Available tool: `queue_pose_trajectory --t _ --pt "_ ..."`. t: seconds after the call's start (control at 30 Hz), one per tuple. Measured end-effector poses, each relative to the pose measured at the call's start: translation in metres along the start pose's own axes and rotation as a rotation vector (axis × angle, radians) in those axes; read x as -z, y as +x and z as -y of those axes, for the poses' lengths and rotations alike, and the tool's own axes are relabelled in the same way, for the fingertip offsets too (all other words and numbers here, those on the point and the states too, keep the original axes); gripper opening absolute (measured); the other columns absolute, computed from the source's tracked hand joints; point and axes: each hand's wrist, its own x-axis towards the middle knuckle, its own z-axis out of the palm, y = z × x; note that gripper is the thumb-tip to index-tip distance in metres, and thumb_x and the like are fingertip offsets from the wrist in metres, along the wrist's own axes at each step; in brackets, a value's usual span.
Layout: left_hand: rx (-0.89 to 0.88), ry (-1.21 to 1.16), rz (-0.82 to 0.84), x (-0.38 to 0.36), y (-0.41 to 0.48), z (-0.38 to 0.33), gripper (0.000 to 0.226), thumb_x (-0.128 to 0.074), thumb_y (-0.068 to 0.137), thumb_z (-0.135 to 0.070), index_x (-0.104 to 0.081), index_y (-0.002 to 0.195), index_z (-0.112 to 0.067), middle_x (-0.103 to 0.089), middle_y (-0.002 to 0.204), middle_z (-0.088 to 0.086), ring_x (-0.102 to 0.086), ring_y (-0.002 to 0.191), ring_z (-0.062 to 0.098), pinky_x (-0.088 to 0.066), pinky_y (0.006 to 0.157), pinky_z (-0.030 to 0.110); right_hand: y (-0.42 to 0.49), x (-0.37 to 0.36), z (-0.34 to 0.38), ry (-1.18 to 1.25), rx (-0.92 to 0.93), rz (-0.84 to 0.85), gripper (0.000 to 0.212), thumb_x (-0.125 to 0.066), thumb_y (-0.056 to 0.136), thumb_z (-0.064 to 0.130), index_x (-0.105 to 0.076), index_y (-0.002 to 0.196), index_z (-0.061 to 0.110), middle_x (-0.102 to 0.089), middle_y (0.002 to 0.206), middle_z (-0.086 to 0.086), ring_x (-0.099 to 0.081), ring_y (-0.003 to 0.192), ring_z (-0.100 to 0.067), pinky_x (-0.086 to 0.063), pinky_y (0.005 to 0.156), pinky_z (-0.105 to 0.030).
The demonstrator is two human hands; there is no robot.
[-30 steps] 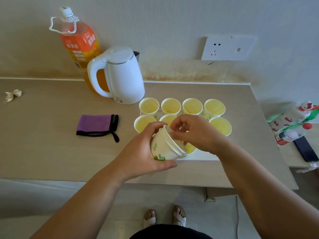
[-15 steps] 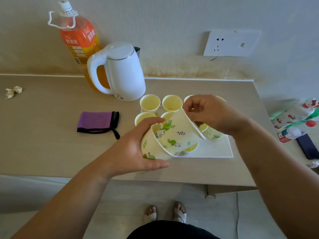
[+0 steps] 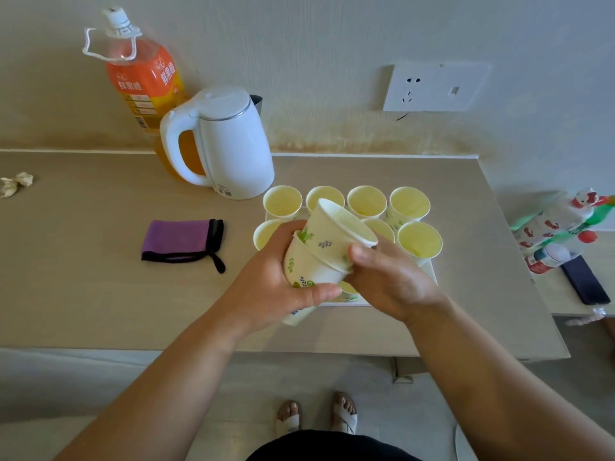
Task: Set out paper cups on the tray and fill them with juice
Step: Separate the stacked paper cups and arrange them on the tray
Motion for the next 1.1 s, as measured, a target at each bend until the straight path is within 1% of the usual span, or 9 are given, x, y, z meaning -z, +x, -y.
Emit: queue_pose_trajectory --t 0.1,0.2,0.3,0.37,0.53,0.63,0.77,0.97,1.1 --pt "-0.006 0.033 0.018 -0.004 0.001 0.003 0.082 -0.078 0.051 -0.052 -0.039 0.123 -0.048 -0.055 0.109 -0.034 -0.058 0.101 -0.007 -0.049 0.075 0.013 -0.005 0.001 0.009 0.076 0.095 -0.123 0.082 -0.076 0.073 0.041 -0.044 0.133 -0.006 -0.051 0.13 -0.03 -0.048 0.122 -0.045 -0.036 0.102 -0.059" --pt "0.026 -0.004 -0.099 -0.001 0.001 0.013 0.088 -0.079 0.044 -0.054 -0.037 0.122 -0.054 -0.059 0.107 -0.029 -0.059 0.097 -0.009 -0.05 0.07 0.012 -0.02 0.024 0.018 0.15 0.219 -0.341 0.086 -0.083 0.064 0.043 -0.047 0.13 0.0 -0.06 0.122 -0.019 -0.057 0.116 -0.036 -0.049 0.09 -0.047" --pt "0.021 -0.054 -0.183 0.002 0.003 0.021 0.092 -0.08 0.041 -0.053 -0.04 0.123 -0.049 -0.061 0.113 -0.018 -0.06 0.097 -0.009 -0.048 0.076 0.011 -0.041 0.051 0.009 -0.074 0.266 -0.658 0.091 -0.089 0.053 0.042 -0.044 0.126 0.012 -0.061 0.114 -0.005 -0.061 0.108 -0.02 -0.053 0.083 -0.036" --pt "0.008 -0.039 -0.17 0.002 0.004 0.022 0.089 -0.079 0.04 -0.054 -0.039 0.119 -0.053 -0.059 0.113 -0.017 -0.059 0.096 -0.011 -0.045 0.074 0.006 -0.055 0.062 -0.012 -0.203 0.255 -0.777 0.077 -0.087 0.054 0.032 -0.043 0.117 0.024 -0.058 0.111 0.002 -0.061 0.101 -0.008 -0.053 0.077 -0.023" --pt "0.019 -0.011 -0.122 -0.003 0.006 0.022 0.087 -0.078 0.041 -0.056 -0.035 0.117 -0.057 -0.056 0.115 -0.019 -0.056 0.099 -0.012 -0.044 0.075 0.005 -0.068 0.068 -0.065 -0.371 0.126 -0.858 0.077 -0.083 0.05 0.049 -0.044 0.116 0.042 -0.057 0.122 0.0 -0.057 0.113 -0.015 -0.05 0.095 -0.038" --pt "0.009 0.041 -0.109 -0.002 0.005 0.023 0.088 -0.077 0.04 -0.058 -0.035 0.117 -0.059 -0.054 0.115 -0.023 -0.054 0.101 -0.013 -0.042 0.075 0.002 -0.064 0.068 -0.076 -0.491 0.122 -0.904 0.073 -0.084 0.056 0.047 -0.041 0.115 0.052 -0.051 0.127 0.001 -0.051 0.117 -0.014 -0.045 0.094 -0.028" --pt "0.009 0.083 -0.11 0.003 0.002 0.028 0.095 -0.077 0.035 -0.073 -0.034 0.119 -0.061 -0.054 0.117 -0.024 -0.054 0.104 -0.01 -0.042 0.078 0.004 -0.06 0.071 -0.087 -0.496 0.133 -0.898 0.07 -0.083 0.064 0.023 -0.039 0.114 0.048 -0.049 0.122 0.013 -0.05 0.115 -0.006 -0.042 0.088 -0.012" --pt "0.029 0.105 -0.109 0.001 -0.001 0.031 0.093 -0.074 0.034 -0.079 -0.034 0.117 -0.066 -0.053 0.112 -0.034 -0.053 0.104 -0.011 -0.041 0.076 0.003 -0.055 0.077 -0.099 -0.499 0.111 -0.892 0.068 -0.083 0.066 0.016 -0.042 0.113 0.043 -0.05 0.123 0.008 -0.052 0.114 -0.005 -0.045 0.092 -0.021" --pt "0.034 0.129 -0.106 -0.001 -0.001 0.031 0.092 -0.077 0.036 -0.068 -0.033 0.117 -0.063 -0.049 0.105 -0.045 -0.051 0.101 -0.014 -0.04 0.075 0.001 -0.055 0.08 -0.1 -0.518 0.087 -0.9 0.066 -0.083 0.068 0.018 -0.042 0.116 0.037 -0.051 0.122 0.007 -0.053 0.111 -0.006 -0.046 0.089 -0.019"
